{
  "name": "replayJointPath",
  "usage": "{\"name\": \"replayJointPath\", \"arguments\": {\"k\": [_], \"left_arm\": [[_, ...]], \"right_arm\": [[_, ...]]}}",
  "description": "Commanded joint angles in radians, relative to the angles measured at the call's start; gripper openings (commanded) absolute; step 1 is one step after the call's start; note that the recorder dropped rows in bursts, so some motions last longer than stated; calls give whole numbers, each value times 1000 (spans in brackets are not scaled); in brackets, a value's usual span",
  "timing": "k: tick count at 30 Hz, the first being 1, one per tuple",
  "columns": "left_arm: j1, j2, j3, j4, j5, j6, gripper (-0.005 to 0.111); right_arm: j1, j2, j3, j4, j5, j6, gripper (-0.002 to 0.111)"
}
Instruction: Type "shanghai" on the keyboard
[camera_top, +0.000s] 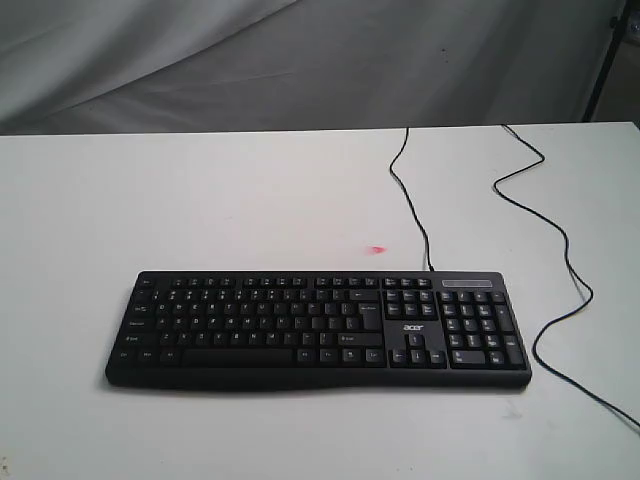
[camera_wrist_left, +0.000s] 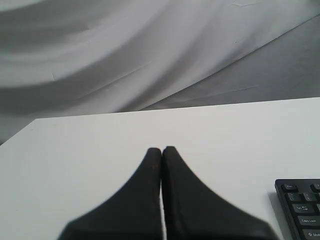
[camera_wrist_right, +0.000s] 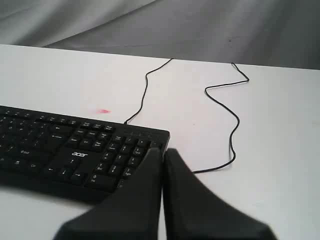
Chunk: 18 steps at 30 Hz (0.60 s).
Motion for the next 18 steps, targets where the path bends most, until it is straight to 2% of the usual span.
{"name": "replayJointPath", "arguments": {"k": [1, 18], "left_arm": [[-4, 3, 5, -1, -3, -3, 1], [-4, 3, 5, -1, -3, -3, 1]], "right_arm": [[-5, -4, 4, -7, -8, 1, 0], [-5, -4, 4, -7, -8, 1, 0]]}}
